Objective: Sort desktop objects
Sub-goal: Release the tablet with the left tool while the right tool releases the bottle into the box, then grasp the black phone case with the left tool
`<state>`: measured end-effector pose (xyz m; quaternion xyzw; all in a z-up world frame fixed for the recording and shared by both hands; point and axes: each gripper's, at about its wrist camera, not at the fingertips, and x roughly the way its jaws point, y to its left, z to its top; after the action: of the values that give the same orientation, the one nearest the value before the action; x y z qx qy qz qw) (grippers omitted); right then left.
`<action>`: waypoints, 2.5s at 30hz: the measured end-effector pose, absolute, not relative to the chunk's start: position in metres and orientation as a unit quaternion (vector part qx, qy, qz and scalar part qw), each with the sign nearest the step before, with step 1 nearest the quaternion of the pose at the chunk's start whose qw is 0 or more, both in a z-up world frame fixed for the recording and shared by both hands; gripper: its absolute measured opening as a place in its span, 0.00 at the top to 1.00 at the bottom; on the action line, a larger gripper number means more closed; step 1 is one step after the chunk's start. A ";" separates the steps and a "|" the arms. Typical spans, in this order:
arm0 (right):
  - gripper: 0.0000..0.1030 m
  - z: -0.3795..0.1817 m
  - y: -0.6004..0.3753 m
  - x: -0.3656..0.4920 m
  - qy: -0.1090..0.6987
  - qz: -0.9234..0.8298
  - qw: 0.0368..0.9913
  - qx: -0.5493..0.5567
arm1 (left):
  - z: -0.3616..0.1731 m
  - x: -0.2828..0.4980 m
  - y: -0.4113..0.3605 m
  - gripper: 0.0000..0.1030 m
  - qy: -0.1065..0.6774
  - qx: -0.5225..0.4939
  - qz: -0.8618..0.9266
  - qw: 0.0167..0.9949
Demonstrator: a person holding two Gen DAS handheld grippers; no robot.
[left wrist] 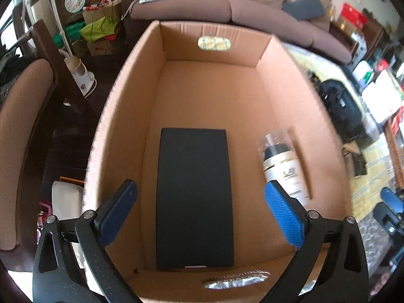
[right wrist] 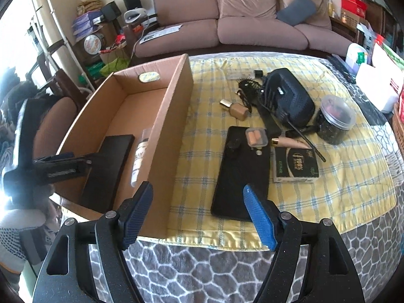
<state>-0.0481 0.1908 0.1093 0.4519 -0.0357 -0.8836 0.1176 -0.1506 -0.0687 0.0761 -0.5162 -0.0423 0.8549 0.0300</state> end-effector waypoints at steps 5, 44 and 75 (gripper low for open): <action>0.22 0.114 0.211 -0.046 -0.053 -0.886 0.100 0.449 | 0.100 -0.136 -0.062 0.00 -0.051 -0.491 0.868 0.056; 0.00 0.075 0.423 -0.056 -0.198 -0.879 0.001 0.433 | -0.002 -0.131 0.201 0.00 0.069 -0.512 0.852 0.086; 0.00 0.068 0.401 -0.068 -0.236 -0.867 0.037 0.436 | 0.117 -0.138 0.155 0.74 -0.040 -0.460 0.870 0.173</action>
<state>-0.0677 0.4010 0.0678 0.4362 -0.2363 -0.8675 0.0365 -0.1378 0.1545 0.1175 -0.4600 -0.0399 0.8700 0.1731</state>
